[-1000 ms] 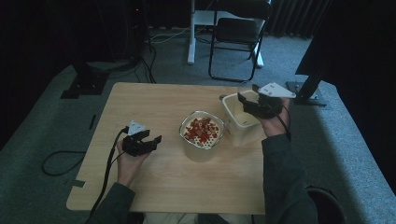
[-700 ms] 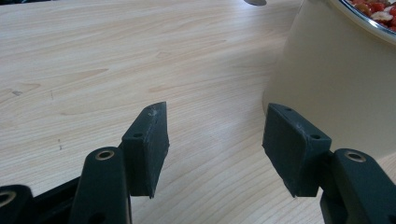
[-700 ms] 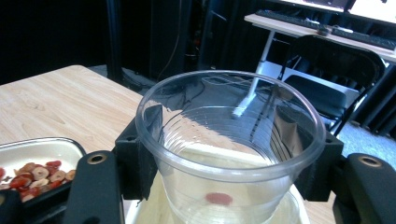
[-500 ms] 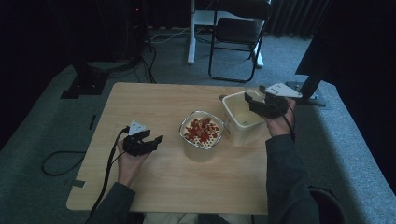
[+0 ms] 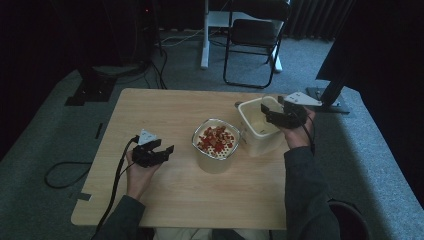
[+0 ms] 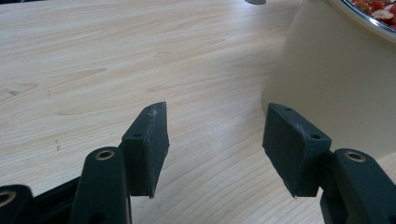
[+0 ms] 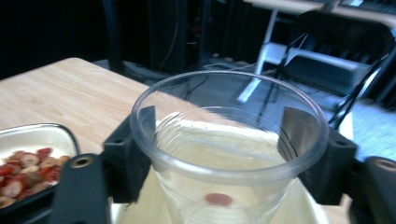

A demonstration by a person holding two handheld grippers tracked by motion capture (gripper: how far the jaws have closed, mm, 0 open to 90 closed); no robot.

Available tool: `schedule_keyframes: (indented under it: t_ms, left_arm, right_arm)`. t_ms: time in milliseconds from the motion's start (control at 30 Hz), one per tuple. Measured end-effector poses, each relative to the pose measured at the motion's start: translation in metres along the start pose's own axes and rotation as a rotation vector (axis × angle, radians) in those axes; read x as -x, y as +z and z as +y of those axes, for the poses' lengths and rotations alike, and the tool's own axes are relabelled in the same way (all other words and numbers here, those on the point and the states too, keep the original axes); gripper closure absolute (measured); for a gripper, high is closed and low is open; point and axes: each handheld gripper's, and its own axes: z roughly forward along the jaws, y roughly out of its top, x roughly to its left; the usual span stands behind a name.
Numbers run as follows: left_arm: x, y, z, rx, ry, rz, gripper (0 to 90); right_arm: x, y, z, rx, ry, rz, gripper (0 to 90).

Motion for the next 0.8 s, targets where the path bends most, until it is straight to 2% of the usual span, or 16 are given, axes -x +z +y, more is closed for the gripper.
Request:
schedule_keyframes:
  t_ms: [100,133,200,500,567,800]
  left_arm:
    - [0.0,0.001,0.0,-0.001,0.001,-0.001,41.0]
    - [0.001,0.001,0.0,-0.002,0.001,0.0,41.0]
    - [0.001,0.001,0.0,-0.002,0.004,-0.002,41.0]
    - [0.001,0.002,0.0,-0.003,0.002,-0.003,41.0]
    - [0.001,0.002,0.0,-0.003,0.002,-0.004,41.0]
    - [0.001,0.002,-0.001,-0.001,0.003,-0.002,40.9]
  right_arm:
    - [-0.001,0.001,0.0,-0.003,0.003,0.009,15.6]
    - [-0.002,0.001,0.0,-0.011,-0.003,-0.003,14.2]
    - [-0.003,0.003,0.0,-0.029,-0.005,0.009,12.9]
    - [-0.002,0.0,0.0,-0.012,0.012,-0.026,13.5]
    - [-0.001,-0.002,-0.002,-0.007,0.018,-0.018,13.7]
    - [-0.007,-0.013,-0.013,-0.01,0.017,-0.033,14.3]
